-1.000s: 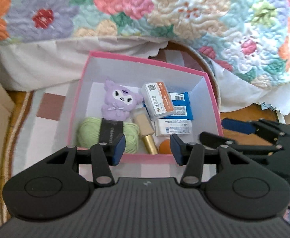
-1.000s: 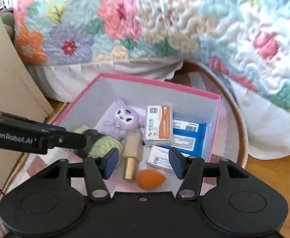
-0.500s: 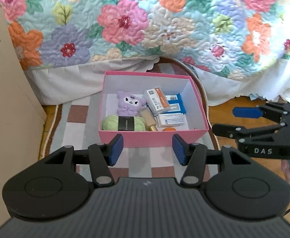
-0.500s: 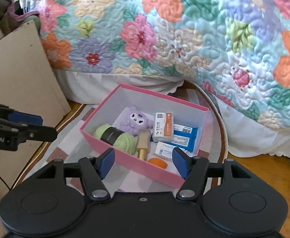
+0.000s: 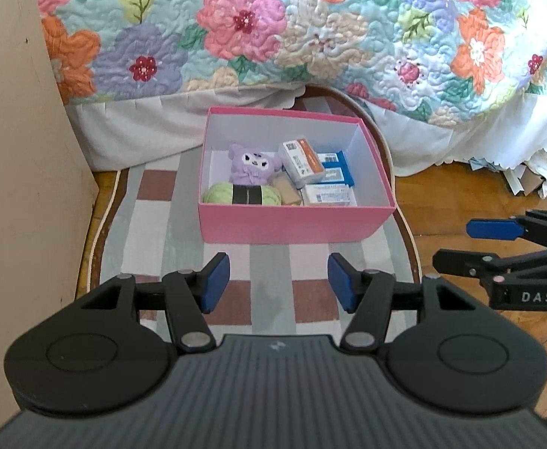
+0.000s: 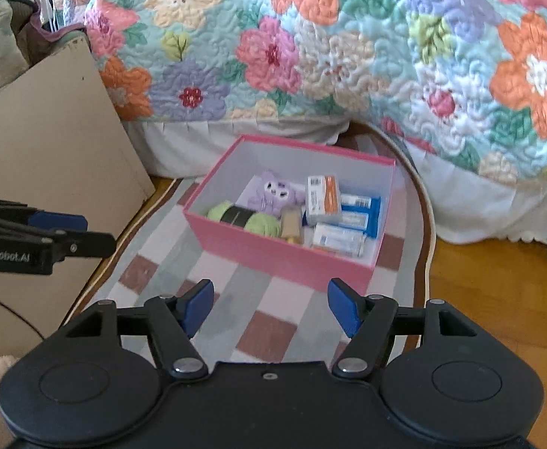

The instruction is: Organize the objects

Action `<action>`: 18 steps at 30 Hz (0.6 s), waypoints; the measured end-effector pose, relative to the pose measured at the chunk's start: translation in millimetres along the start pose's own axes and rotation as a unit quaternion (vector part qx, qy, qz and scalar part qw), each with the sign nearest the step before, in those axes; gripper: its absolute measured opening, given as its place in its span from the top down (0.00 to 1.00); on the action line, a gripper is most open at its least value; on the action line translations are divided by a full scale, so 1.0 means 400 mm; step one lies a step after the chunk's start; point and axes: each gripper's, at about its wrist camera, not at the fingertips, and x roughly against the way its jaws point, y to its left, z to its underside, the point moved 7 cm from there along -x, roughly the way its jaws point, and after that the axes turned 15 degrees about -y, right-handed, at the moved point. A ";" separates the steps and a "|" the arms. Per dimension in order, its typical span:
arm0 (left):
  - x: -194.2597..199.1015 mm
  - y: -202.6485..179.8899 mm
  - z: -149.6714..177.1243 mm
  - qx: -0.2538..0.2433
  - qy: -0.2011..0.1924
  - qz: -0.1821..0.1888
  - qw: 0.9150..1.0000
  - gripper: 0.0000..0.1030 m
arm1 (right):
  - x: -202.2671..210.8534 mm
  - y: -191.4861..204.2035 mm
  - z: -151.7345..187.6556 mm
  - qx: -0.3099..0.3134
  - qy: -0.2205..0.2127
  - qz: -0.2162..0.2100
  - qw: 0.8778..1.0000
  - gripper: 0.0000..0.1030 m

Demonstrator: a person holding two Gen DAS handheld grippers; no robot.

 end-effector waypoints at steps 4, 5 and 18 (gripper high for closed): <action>-0.006 0.004 0.017 -0.004 0.001 -0.007 1.000 0.44 | 0.008 -0.011 0.029 -0.016 0.006 0.007 1.000 0.28; -0.008 0.004 0.019 -0.003 0.002 -0.008 1.000 0.44 | 0.010 -0.013 0.035 -0.019 0.006 0.010 1.000 0.28; -0.038 0.005 0.056 0.006 0.019 -0.010 1.000 0.23 | 0.005 -0.024 0.057 -0.010 0.008 0.036 0.999 0.17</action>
